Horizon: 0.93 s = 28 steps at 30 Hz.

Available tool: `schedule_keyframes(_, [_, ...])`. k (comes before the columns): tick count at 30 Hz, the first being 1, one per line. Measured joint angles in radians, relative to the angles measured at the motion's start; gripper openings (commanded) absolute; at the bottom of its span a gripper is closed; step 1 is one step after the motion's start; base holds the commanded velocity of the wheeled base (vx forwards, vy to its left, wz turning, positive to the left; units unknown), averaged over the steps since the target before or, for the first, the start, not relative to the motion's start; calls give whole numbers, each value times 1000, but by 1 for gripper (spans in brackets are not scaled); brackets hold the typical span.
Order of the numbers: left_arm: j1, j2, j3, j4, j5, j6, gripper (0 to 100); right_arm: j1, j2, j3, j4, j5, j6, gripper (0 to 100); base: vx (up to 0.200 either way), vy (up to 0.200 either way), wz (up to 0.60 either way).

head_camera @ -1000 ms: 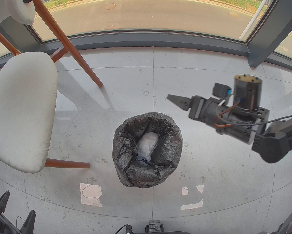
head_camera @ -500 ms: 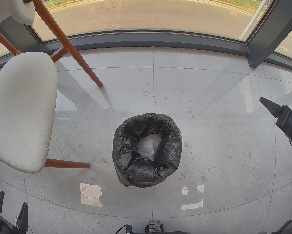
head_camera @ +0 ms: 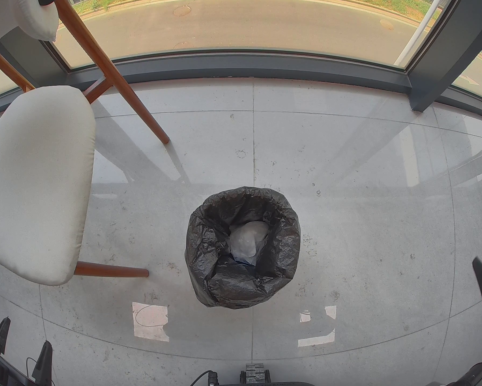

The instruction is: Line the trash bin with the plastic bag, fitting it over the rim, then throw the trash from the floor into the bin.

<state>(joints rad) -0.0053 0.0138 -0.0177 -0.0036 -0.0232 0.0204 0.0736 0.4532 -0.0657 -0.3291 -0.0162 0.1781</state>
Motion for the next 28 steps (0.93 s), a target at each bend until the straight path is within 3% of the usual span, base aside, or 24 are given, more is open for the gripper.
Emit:
schedule_keyframes(5, [2,0,0,2,-6,1,100,-33,-219,29,251,0,-106,100,0,0,0])
schedule_keyframes(8, [3,0,0,3,-7,1,100,-52,-314,42,327,1,-166,100,0,0,0])
schedule_keyframes(28, [5,0,0,4,-5,-4,100,-74,-440,48,330,-9,-190,100,0,0,0])
